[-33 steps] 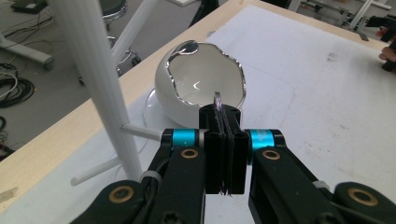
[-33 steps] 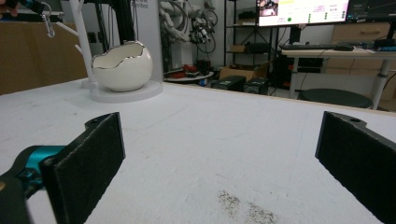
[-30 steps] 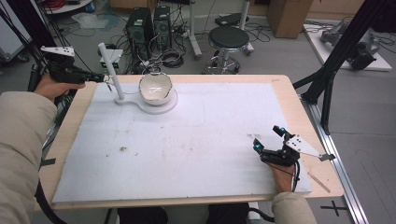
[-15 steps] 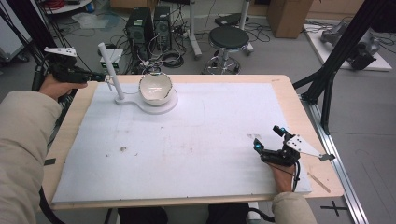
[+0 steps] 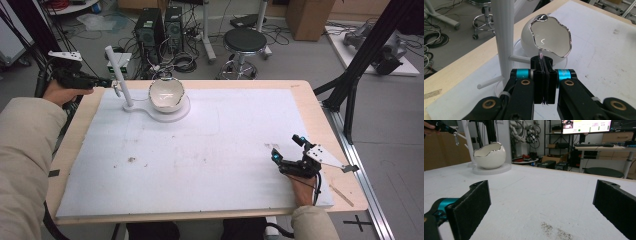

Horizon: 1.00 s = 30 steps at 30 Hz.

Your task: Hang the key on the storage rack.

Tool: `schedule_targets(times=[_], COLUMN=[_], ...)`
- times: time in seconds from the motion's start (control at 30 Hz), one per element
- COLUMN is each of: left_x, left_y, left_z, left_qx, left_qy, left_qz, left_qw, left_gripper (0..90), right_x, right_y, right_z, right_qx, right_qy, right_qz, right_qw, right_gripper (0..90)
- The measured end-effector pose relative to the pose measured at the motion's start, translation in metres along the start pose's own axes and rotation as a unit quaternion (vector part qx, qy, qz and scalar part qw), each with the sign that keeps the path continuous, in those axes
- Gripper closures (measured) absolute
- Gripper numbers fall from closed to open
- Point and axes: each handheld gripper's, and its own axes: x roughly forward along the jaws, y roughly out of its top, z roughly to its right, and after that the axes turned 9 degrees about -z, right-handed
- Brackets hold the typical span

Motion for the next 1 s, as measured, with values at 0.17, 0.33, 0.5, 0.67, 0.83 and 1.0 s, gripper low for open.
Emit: schedule_targets(times=[0.17, 0.33, 0.5, 0.67, 0.83, 1.0], left_x=[0.000, 0.003, 0.005, 0.008, 0.010, 0.000], left_y=[-0.001, -0.002, -0.003, -0.004, -0.006, -0.014], left_z=[-0.004, -0.005, -0.008, -0.010, -0.012, -0.016], left_qx=[-0.004, -0.005, -0.009, -0.016, -0.024, -0.036], left_qy=[0.003, 0.004, 0.001, -0.001, 0.003, 0.037], left_qz=[0.005, 0.000, 0.000, -0.001, 0.000, 0.018], left_qw=[1.0000, 1.0000, 1.0000, 0.9999, 0.9997, 0.9985], left_gripper=[88.3, 88.3, 88.2, 88.2, 85.8, 58.3], right_x=[0.000, 0.000, 0.000, 0.000, 0.000, 0.000], right_y=[0.000, 0.000, 0.000, 0.000, 0.000, 0.000], right_z=[-0.001, -0.001, -0.001, 0.000, 0.000, -0.001], right_qx=[0.004, 0.003, 0.003, 0.000, 0.002, 0.003], right_qy=[0.000, 0.001, 0.001, -0.001, 0.000, 0.002], right_qz=[-0.004, -0.003, -0.003, 0.000, -0.001, -0.003], right_qw=[1.0000, 1.0000, 1.0000, 1.0000, 1.0000, 1.0000], right_gripper=[0.4, 0.5, 0.4, 0.5, 0.5, 0.5])
